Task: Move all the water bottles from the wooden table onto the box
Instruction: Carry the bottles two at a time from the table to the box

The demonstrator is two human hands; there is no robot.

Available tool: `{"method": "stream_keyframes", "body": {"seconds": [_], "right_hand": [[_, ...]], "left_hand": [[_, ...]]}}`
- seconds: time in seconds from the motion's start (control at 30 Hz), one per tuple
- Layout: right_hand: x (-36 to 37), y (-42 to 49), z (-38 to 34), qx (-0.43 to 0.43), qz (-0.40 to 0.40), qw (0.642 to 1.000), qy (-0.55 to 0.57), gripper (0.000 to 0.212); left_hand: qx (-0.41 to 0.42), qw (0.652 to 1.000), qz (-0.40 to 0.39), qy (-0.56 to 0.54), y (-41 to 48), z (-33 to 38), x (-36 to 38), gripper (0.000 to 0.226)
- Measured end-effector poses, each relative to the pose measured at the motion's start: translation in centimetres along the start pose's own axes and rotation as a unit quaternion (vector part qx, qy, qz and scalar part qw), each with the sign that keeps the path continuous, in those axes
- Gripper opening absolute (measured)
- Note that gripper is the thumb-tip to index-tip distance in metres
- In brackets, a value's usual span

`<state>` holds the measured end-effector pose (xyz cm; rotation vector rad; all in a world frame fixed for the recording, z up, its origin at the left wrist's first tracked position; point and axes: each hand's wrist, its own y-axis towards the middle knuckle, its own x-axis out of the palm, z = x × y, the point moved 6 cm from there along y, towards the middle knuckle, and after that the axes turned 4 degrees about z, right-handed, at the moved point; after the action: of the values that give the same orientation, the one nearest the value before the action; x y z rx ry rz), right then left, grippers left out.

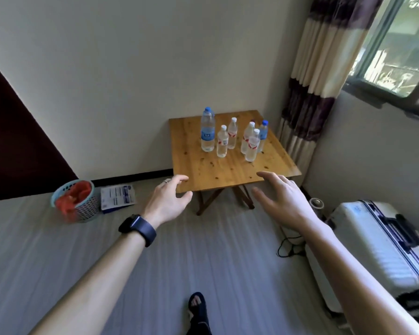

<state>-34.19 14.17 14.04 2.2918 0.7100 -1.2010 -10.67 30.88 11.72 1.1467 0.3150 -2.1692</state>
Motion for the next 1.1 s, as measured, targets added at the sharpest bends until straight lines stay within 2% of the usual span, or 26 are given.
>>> {"method": "stream_keyframes", "body": {"seconds": [0.33, 0.57, 0.7, 0.87, 1.1], "right_hand": [[8.9, 15.7, 9.4, 0.123, -0.086, 0.989, 0.008, 0.057], [13.0, 25.0, 18.0, 0.189, -0.138, 0.971, 0.046, 0.059], [14.8, 32.3, 22.8, 0.192, -0.163, 0.965, 0.068, 0.060], [16.1, 41.1, 26.3, 0.188, -0.199, 0.959, 0.073, 0.064], [17.3, 51.8, 28.6, 0.223, -0.120, 0.960, 0.117, 0.093]], "left_hand": [[-0.056, 0.988, -0.146, -0.006, 19.0, -4.0, 12.0, 0.042], [-0.083, 0.971, -0.225, 0.007, 30.0, -2.4, 21.8, 0.042], [-0.123, 0.964, -0.237, -0.005, 36.3, -0.8, 27.0, 0.044], [-0.171, 0.957, -0.234, -0.008, 42.2, 0.7, 29.8, 0.049], [-0.236, 0.956, -0.172, -0.040, 50.1, -0.6, 31.7, 0.071]]}}
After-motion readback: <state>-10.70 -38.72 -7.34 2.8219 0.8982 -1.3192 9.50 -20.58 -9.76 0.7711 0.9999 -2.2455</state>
